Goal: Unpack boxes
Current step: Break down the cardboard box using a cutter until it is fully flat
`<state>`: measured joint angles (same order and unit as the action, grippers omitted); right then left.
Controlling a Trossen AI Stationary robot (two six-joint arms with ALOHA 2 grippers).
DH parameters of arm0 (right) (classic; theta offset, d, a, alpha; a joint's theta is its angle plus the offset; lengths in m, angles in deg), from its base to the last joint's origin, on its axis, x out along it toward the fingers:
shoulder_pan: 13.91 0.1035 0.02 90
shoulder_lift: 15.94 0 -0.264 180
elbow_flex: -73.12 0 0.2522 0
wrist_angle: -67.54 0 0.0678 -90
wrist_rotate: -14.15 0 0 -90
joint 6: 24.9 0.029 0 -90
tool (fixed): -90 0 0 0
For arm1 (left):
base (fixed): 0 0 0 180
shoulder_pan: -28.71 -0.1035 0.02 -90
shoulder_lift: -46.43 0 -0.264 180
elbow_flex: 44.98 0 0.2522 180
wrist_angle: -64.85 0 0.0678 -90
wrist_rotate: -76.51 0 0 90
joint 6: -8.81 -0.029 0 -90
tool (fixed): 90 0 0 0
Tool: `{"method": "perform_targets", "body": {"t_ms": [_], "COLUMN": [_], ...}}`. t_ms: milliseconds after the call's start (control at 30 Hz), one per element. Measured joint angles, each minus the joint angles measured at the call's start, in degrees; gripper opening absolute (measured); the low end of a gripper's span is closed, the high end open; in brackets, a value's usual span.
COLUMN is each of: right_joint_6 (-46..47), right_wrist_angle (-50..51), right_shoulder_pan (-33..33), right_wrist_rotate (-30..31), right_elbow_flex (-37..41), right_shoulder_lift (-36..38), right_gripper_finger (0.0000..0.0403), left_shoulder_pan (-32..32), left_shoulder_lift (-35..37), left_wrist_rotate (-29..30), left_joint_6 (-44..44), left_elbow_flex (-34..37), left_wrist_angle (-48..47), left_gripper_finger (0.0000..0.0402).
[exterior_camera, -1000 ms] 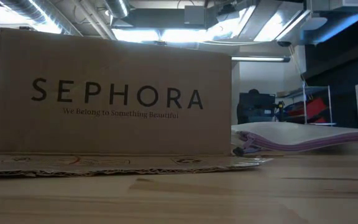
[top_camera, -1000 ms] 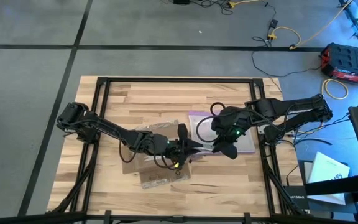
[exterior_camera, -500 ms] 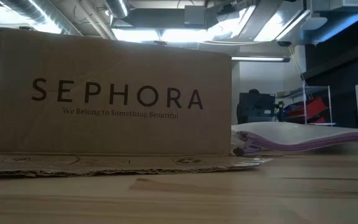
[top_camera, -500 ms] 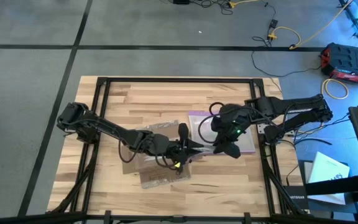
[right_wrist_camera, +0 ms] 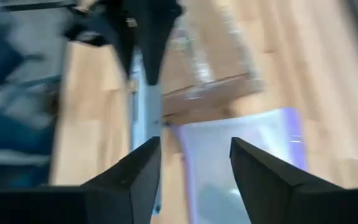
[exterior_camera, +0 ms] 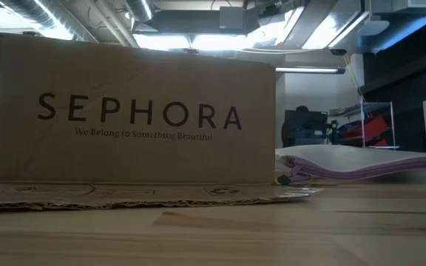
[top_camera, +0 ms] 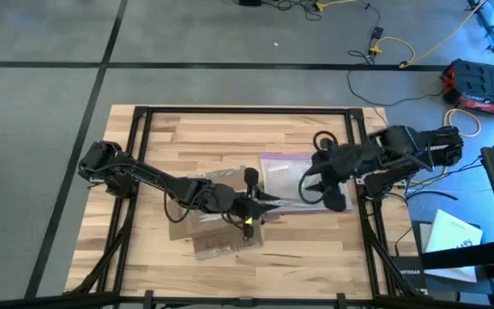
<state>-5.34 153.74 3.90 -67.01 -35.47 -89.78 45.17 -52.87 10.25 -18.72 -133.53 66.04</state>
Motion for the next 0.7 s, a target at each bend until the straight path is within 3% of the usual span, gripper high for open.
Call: {"method": "perform_targets", "body": {"t_ms": [100, 200, 367, 700], "right_joint_6": [1.8, 2.3, 2.9, -0.1], "right_wrist_angle": [-2.1, -5.4, -10.1, -13.0], "right_shoulder_pan": [5.2, 8.4, 8.3, 7.3], "right_wrist_rotate": [10.0, 15.0, 14.2, 11.2], "right_elbow_flex": [1.9, 4.1, 6.3, 6.5], "right_shoulder_lift": [-0.1, -0.3, -0.3, -1.5], "right_gripper_finger": [0.0163, 0.0161, 0.0179, 0.0282], "left_shoulder_pan": [-1.1, -2.3, -4.4, -4.7], "left_shoulder_lift": [0.6, 0.9, 1.9, 1.9], "left_wrist_rotate": [0.1, -1.8, -10.2, -11.0], "left_joint_6": [5.0, 10.2, 20.0, 18.5], "left_elbow_flex": [0.0, 0.0, 0.1, 0.1], "left_wrist_angle": [0.0, 0.1, 1.0, 0.9], "left_gripper_finger": [0.0049, 0.0049, 0.0049, 0.0049]}}
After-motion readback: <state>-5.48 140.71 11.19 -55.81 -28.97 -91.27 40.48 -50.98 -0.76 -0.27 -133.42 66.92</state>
